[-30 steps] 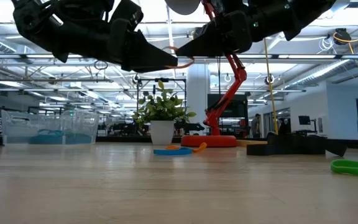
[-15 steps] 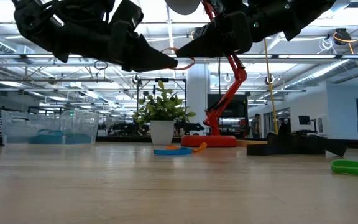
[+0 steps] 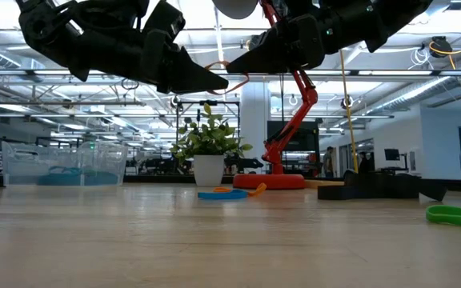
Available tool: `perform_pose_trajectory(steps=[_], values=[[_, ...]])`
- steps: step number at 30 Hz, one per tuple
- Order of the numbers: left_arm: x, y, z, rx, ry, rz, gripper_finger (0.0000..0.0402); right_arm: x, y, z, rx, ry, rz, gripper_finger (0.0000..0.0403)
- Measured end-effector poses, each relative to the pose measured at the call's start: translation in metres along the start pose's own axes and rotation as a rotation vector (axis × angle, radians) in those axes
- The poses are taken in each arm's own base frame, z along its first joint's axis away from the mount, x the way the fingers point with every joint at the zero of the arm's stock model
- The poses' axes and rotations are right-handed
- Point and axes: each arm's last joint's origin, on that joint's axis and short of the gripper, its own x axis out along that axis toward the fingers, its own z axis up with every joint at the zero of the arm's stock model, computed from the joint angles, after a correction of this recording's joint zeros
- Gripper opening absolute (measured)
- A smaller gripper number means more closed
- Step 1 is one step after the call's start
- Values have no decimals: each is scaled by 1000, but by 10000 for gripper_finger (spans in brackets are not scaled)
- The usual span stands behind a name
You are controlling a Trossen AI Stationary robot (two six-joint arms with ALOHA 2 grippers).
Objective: Pick and place rubber bands into bin
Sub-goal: Put the orange rubber band into the transparent bin
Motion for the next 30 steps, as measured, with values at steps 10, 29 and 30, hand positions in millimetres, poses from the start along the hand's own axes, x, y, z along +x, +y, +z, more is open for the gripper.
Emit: perform_pose_trajectory(steps=[10, 29, 30], values=[[0, 0, -1, -1, 6, -2, 5, 0, 0, 0, 8, 0, 0, 0], [0, 0, -2, -2, 22, -4, 4, 0, 0, -2, 39, 33, -25, 140], [-2, 0, -2, -2, 35, 4, 5, 0, 0, -4, 37, 56, -44, 146]])
